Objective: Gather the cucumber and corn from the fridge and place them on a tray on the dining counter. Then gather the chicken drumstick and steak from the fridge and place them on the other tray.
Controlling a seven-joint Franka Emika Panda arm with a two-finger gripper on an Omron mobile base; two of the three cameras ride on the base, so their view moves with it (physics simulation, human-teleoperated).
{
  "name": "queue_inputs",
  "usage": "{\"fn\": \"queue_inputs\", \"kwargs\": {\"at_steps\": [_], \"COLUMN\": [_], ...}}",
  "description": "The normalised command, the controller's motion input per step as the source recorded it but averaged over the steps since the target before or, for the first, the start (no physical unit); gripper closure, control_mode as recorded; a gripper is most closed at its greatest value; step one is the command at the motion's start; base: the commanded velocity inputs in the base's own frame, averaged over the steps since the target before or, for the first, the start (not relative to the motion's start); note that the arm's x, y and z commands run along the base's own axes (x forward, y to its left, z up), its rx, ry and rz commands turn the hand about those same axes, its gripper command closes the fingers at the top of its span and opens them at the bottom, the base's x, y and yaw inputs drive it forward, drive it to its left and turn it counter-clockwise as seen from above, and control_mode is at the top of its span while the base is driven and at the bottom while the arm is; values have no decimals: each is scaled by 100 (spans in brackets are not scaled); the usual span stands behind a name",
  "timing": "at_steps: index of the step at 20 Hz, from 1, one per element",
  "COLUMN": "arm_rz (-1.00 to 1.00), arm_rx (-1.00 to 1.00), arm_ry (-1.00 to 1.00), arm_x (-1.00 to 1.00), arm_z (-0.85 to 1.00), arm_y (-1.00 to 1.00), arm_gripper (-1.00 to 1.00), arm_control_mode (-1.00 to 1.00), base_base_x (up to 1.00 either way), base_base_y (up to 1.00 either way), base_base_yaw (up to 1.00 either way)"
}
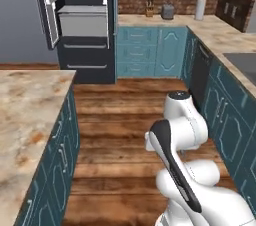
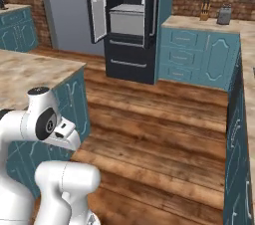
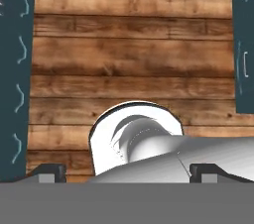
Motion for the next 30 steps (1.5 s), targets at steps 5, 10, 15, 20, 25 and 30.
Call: {"fn": "queue_inputs", "kwargs": {"at_steps": [5,10,15,20,25,30], "arm_rz": [0,0,0,0,0,0], "arm_rx": [0,0,0,0,0,0], "arm_ry": [0,0,0,0,0,0], "arm_x": [0,0,0,0,0,0], "arm_z": [0,0,0,0,0,0], "arm_y": [0,0,0,0,0,0], "arm_gripper": [-100,-100,-100,-100,-100,-100], "arm_control_mode": [100,100,100,100,100,100], "base_base_x": [100,100,100,100,100,100], "base_base_y": [3,-15,7,28,36,17], "base_base_yaw": [-14,-2,0,13,22,22]}}
